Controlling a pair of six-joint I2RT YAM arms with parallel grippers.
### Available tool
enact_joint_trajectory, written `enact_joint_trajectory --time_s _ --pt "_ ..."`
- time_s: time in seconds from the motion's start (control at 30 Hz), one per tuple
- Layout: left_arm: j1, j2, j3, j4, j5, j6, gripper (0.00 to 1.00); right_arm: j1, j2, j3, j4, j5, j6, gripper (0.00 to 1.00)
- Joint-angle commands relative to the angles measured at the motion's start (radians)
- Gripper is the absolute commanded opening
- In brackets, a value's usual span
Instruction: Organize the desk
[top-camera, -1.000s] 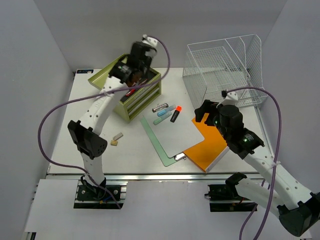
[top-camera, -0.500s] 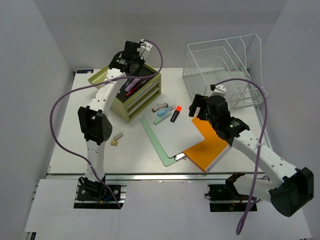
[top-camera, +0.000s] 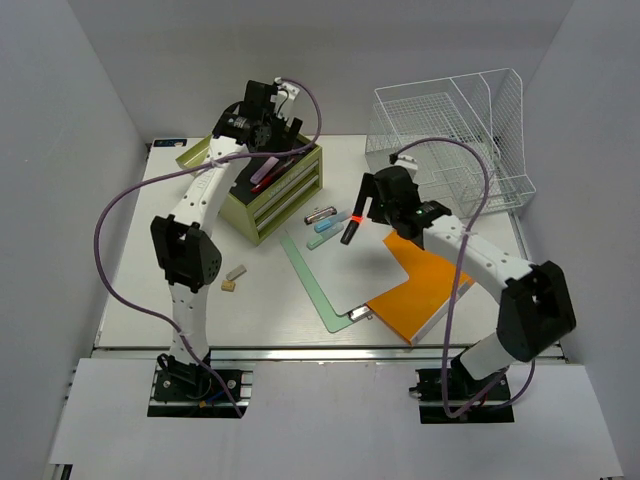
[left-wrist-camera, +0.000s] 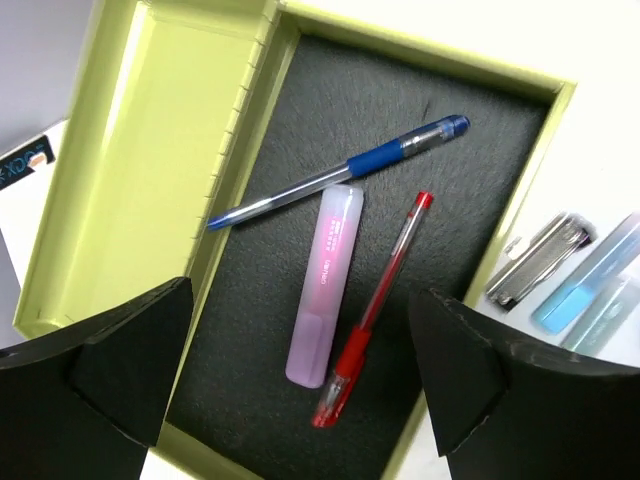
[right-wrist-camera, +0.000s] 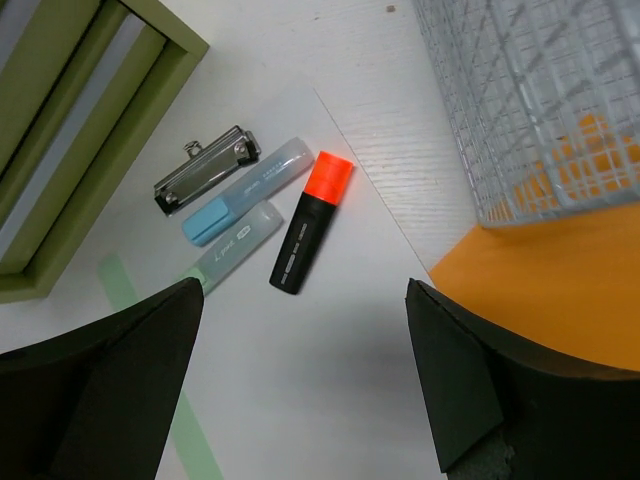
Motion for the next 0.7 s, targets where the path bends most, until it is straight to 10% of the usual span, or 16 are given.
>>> enact_joint_trajectory --time_s 0.0,0.67 --pt "0.0 -0.206 -0.038 0.056 -0.017 -0.085 0.98 0.011 0.091 0.086 -0.028 0.017 0.009 0.87" --pt "0.0 -0.898 -0.821 0.116 -0.181 -0.658 0.98 0.054 0.548 0.327 -0.126 0.139 0.046 0.65"
